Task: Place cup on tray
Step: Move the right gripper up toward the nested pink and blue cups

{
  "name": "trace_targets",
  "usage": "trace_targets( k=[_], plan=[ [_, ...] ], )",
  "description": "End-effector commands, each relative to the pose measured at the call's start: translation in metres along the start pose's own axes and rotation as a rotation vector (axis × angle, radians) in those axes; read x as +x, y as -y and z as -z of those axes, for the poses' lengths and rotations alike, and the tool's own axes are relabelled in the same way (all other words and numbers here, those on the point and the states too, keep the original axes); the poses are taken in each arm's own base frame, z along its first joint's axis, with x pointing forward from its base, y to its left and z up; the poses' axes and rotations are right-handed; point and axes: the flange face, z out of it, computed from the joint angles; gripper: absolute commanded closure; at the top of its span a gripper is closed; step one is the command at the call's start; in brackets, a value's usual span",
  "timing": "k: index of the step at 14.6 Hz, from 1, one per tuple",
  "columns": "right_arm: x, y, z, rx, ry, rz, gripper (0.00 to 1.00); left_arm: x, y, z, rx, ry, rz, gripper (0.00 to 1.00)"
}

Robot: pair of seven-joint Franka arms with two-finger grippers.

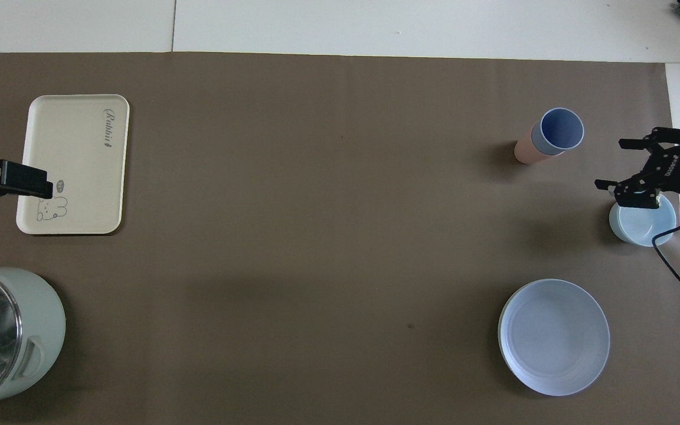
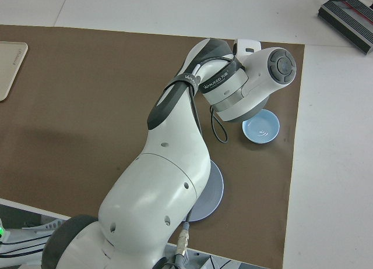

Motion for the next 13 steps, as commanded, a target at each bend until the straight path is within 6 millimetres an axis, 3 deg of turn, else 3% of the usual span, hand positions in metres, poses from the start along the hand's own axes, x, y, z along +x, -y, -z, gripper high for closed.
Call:
trace_targets(
  k=[1, 6, 9, 13],
  plan=[
    [-0.008, -0.012, -0.024, 0.01, -0.075, 0.014, 0.0, 0.001, -0.007, 0.011, 0.034, 0.011, -0.032, 0.0],
    [-0.028, -0.032, -0.07, 0.026, -0.17, 0.015, 0.0, -0.003, -0.008, 0.001, 0.031, 0.028, -0.03, 0.0],
    [-0.022, -0.031, -0.078, 0.025, -0.211, 0.001, 0.0, -0.011, -0.002, -0.013, 0.035, 0.036, -0.019, 0.0],
    [-0.028, -0.031, -0.091, 0.029, -0.221, -0.011, 0.0, -0.007, -0.006, -0.009, 0.033, -0.003, 0.003, 0.0]
  ],
)
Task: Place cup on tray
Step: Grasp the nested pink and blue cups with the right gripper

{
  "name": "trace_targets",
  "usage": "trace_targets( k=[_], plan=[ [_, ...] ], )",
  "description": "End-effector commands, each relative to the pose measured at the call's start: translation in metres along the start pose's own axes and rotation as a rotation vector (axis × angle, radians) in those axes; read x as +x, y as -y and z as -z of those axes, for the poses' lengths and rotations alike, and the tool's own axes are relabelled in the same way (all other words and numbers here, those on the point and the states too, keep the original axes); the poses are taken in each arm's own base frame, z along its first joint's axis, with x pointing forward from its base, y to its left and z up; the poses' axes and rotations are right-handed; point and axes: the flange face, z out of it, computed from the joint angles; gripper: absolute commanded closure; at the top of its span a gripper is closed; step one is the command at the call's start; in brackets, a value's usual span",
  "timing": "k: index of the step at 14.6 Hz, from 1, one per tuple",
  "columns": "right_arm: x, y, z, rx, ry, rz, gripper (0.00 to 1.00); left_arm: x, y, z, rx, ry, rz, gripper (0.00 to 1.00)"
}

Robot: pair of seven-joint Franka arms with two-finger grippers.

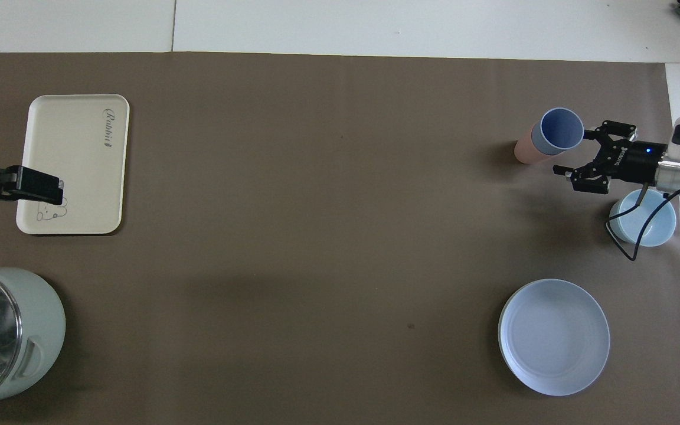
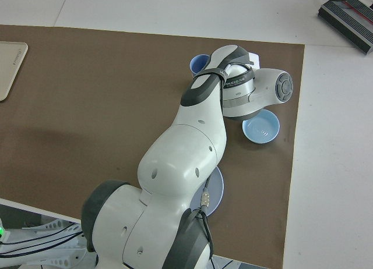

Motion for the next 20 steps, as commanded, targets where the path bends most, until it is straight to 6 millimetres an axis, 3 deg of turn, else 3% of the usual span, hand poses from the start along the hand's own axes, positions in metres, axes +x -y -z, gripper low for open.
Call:
trace_targets(
  k=[1, 8, 10, 16, 20],
  plan=[
    [-0.004, -0.005, -0.009, -0.012, -0.04, 0.002, 0.0, -0.008, -0.005, 0.006, 0.02, -0.026, -0.006, 0.0],
    [-0.007, -0.003, -0.033, -0.029, -0.077, -0.009, 0.0, -0.015, -0.009, -0.002, 0.025, -0.004, -0.018, 0.0],
    [-0.004, -0.004, -0.042, -0.032, -0.095, -0.015, 0.0, -0.017, -0.03, -0.003, 0.026, 0.003, -0.051, 0.0],
    [0.0, -0.005, -0.047, -0.065, -0.093, -0.022, 0.0, -0.021, -0.041, -0.002, 0.026, 0.024, -0.065, 0.0],
    [0.001, -0.004, -0.05, -0.066, -0.093, -0.023, 0.0, -0.016, -0.031, 0.0, 0.026, 0.006, -0.048, 0.0]
  ],
)
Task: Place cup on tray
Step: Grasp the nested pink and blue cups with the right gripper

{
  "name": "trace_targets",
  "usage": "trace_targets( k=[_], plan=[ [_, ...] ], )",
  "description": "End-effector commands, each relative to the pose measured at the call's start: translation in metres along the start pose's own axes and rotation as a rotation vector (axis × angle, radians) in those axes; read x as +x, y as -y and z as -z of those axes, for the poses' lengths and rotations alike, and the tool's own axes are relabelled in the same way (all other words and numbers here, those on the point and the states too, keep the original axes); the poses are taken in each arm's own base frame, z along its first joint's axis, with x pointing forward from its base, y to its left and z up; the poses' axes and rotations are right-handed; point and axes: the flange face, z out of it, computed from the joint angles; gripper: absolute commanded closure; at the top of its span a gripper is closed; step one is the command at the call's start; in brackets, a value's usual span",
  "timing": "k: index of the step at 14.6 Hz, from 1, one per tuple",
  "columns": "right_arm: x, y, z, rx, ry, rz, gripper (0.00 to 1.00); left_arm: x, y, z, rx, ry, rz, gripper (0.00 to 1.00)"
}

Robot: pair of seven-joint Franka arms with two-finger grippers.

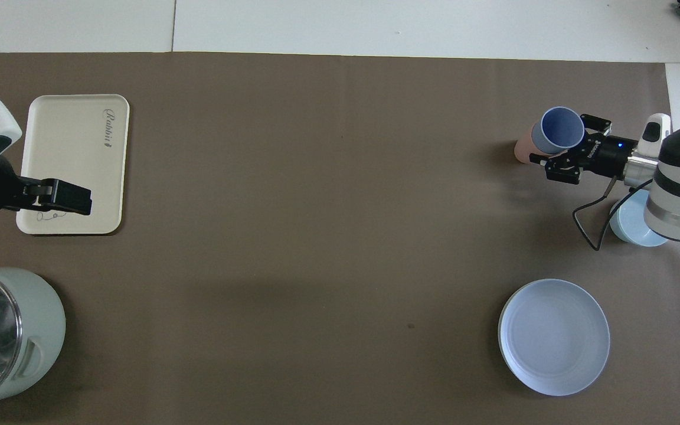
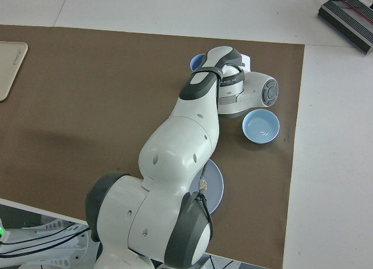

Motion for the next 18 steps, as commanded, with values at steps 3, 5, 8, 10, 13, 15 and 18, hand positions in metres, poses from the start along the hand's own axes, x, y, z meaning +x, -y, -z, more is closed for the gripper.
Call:
trace_targets(
  k=[3, 5, 8, 10, 13, 15, 18],
  plan=[
    [0.004, -0.001, -0.01, -0.023, -0.028, 0.006, 0.0, -0.004, 0.008, 0.003, 0.009, -0.008, 0.023, 0.0],
    [0.007, 0.003, -0.016, -0.016, -0.029, 0.009, 0.0, -0.004, 0.007, 0.012, -0.007, -0.002, 0.022, 0.0],
    [0.007, 0.003, -0.016, -0.016, -0.029, 0.009, 0.0, 0.003, 0.011, 0.004, -0.025, 0.031, 0.029, 0.0],
    [0.006, 0.002, -0.015, -0.016, -0.026, 0.017, 0.71, 0.009, 0.014, 0.016, -0.031, 0.051, 0.028, 0.01],
    [0.007, 0.002, -0.015, -0.025, -0.033, 0.027, 1.0, 0.006, 0.013, 0.008, -0.03, 0.069, 0.029, 0.0],
    [0.008, 0.002, -0.014, -0.023, -0.036, 0.028, 1.0, 0.003, 0.013, 0.004, -0.03, 0.077, 0.03, 0.01],
    [0.024, 0.003, -0.002, -0.031, -0.041, 0.018, 1.0, 0.002, 0.005, 0.002, -0.032, 0.077, 0.018, 0.01]
  ],
)
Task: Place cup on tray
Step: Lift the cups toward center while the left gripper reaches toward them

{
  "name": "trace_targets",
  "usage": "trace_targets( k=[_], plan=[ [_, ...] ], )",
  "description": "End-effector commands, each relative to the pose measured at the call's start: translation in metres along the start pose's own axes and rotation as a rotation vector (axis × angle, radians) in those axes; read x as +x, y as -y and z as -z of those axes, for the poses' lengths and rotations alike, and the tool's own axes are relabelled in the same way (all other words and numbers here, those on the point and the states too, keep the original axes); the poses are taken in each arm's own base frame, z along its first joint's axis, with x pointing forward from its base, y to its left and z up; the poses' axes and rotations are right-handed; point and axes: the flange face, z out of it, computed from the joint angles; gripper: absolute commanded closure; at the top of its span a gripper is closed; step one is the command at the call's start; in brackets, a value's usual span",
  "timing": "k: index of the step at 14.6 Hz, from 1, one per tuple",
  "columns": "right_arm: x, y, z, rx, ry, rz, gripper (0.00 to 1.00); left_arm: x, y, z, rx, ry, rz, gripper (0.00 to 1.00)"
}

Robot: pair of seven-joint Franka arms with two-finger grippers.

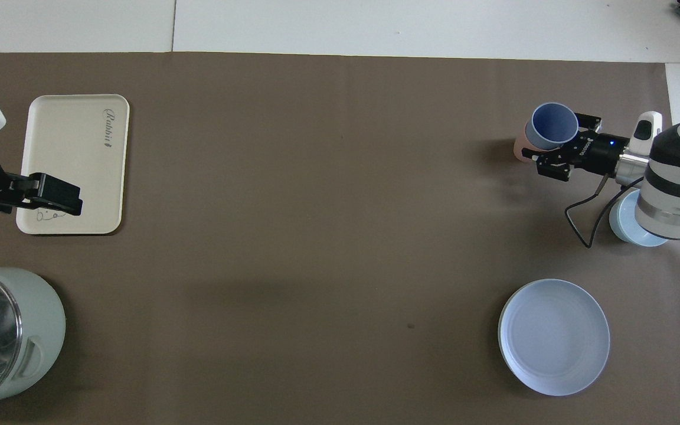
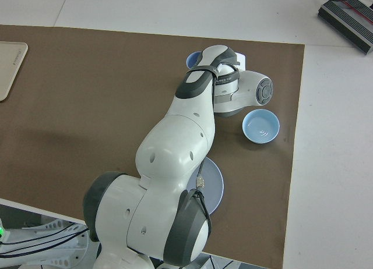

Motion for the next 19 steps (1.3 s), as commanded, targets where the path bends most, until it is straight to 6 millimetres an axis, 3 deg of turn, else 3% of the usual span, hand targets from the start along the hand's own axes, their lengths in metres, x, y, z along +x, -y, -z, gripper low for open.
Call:
trace_targets(
  k=[1, 4, 8, 10, 13, 14, 15, 17, 19],
  plan=[
    [0.029, -0.001, 0.017, -0.038, -0.027, 0.004, 1.0, -0.005, -0.007, -0.001, -0.007, 0.011, -0.004, 0.01],
    [0.079, 0.019, 0.027, -0.018, 0.007, -0.038, 1.0, -0.002, -0.015, -0.003, -0.043, 0.009, -0.017, 0.01],
    [0.164, 0.075, 0.0, -0.012, 0.021, -0.115, 1.0, 0.006, -0.03, -0.004, -0.14, -0.008, -0.025, 0.03],
    [0.196, 0.108, -0.031, -0.045, 0.022, -0.146, 1.0, 0.015, -0.045, -0.008, -0.191, -0.032, -0.04, 0.05],
    [0.252, 0.193, -0.093, -0.168, -0.016, -0.228, 1.0, 0.04, -0.061, -0.008, -0.303, -0.044, 0.03, 0.09],
    [0.263, 0.226, -0.114, -0.189, -0.029, -0.263, 1.0, 0.049, -0.069, -0.009, -0.329, -0.055, 0.073, 0.1],
    [0.267, 0.248, -0.126, -0.199, -0.035, -0.28, 1.0, 0.055, -0.095, -0.011, -0.35, -0.08, 0.093, 0.1],
    [0.265, 0.281, -0.141, -0.196, -0.023, -0.267, 1.0, 0.065, -0.125, -0.022, -0.367, -0.098, 0.137, 0.12],
    [0.262, 0.321, -0.158, -0.218, -0.022, -0.254, 1.0, 0.068, -0.152, -0.019, -0.352, -0.116, 0.177, 0.14]
  ],
)
